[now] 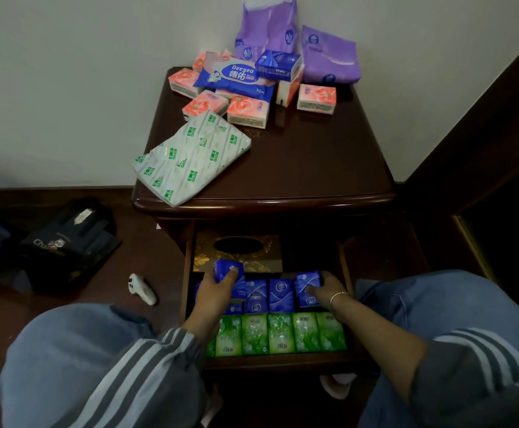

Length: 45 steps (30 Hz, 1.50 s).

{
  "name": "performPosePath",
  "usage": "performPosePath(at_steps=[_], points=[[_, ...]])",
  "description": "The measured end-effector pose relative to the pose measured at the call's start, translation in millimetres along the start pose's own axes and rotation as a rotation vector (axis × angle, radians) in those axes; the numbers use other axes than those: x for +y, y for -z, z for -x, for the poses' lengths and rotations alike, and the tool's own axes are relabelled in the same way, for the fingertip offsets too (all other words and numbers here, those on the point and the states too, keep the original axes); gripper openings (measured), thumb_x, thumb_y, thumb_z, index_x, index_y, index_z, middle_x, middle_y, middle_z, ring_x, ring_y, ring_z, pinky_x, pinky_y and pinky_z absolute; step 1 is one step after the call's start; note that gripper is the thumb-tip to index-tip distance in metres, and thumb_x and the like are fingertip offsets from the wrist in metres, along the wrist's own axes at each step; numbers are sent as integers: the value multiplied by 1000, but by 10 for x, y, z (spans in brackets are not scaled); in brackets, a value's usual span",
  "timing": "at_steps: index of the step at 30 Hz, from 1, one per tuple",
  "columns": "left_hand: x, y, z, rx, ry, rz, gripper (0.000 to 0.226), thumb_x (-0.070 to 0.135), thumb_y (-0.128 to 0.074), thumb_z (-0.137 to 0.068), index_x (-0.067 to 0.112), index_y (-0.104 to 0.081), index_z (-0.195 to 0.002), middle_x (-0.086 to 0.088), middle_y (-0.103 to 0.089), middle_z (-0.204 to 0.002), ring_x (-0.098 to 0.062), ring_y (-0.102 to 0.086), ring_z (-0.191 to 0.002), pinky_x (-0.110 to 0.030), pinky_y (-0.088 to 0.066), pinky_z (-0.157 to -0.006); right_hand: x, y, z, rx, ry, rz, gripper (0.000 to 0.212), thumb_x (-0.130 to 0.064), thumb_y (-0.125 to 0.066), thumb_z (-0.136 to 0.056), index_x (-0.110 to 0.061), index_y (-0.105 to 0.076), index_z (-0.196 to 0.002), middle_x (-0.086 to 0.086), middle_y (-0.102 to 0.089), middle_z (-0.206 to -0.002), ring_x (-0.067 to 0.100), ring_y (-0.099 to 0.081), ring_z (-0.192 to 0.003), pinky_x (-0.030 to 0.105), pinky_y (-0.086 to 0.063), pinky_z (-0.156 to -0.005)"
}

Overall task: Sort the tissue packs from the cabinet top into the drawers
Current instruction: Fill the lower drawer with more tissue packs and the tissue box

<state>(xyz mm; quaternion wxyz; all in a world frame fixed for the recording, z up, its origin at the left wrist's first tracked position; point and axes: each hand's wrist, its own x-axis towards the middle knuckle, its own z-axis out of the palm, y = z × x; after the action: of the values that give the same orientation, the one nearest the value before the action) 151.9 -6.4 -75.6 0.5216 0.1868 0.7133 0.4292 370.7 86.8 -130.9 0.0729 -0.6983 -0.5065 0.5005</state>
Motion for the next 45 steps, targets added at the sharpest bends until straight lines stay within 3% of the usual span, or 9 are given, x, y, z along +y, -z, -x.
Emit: performPosePath(at_steps=[4,8,17,19,24,32,36,39,45], points=[[-37,-10,-10,3,17,0,41,32,-54,-95,11,-47,-130,-7,-61,-116,-23,-63,-99,-38,-56,-76,19,-70,11,-234,-92,-73,32,-13,-59,-90,-4,-55,-120,19,-62,-121,32,-62,-105,34,-49,-81],[-35,-48,-2,-28,30,-5,28,33,-51,-96,18,-49,-120,0,-62,-103,-13,-65,-84,-17,-48,-53,31,-73,-17,-182,7,221,35,-25,-58,-91,-9,-57,-121,13,-61,-123,29,-58,-110,32,-46,-90],[34,-93,82,-175,105,51,38,24,-51,-96,18,-47,-134,-10,-62,-123,-30,-60,-111,-51,-47,-99,-44,-20,110,-82,124,396,51,-35,-61,-88,-8,-51,-130,17,-52,-132,31,-53,-117,33,-45,-95],[46,-102,104,-209,77,59,32,22,-55,-95,17,-54,-127,-8,-68,-113,-26,-65,-102,-45,-52,-93,-250,44,246,-28,235,301,45,-38,-52,-93,-14,-50,-131,15,-52,-133,27,-53,-117,31,-43,-92],[99,-254,216,-255,-11,69,25,15,-64,-89,11,-57,-112,-5,-70,-94,-8,-69,-71,-15,-50,-55,-615,252,621,-373,325,-98,26,-28,-60,-89,-25,-57,-115,-4,-66,-101,6,-64,-84,19,-52,-68],[109,-292,371,-401,-98,-100,28,19,-64,-89,18,-59,-116,-6,-66,-113,-10,-67,-91,-13,-52,-66,-571,411,632,-380,387,26,31,-17,-66,-84,-21,-57,-113,4,-63,-109,16,-63,-95,25,-53,-76],[121,-106,280,98,-421,-708,33,28,-59,-92,14,-58,-122,-4,-54,-117,-19,-54,-107,-23,-42,-84,-497,654,338,103,420,544,33,-16,-64,-85,-16,-57,-117,11,-60,-118,26,-58,-106,29,-44,-86],[105,153,187,453,-378,-800,42,16,-57,-89,3,-52,-128,-19,-47,-129,-37,-48,-112,-42,-39,-91,-332,631,229,115,348,730,42,-17,-60,-87,-14,-47,-127,15,-58,-121,30,-56,-111,32,-44,-90],[-71,241,118,303,-182,-747,45,13,-49,-93,0,-43,-135,-22,-44,-136,-40,-43,-120,-42,-34,-100,-171,344,142,89,371,999,37,1,-47,-90,-8,-43,-125,16,-54,-120,33,-60,-104,35,-49,-81]])
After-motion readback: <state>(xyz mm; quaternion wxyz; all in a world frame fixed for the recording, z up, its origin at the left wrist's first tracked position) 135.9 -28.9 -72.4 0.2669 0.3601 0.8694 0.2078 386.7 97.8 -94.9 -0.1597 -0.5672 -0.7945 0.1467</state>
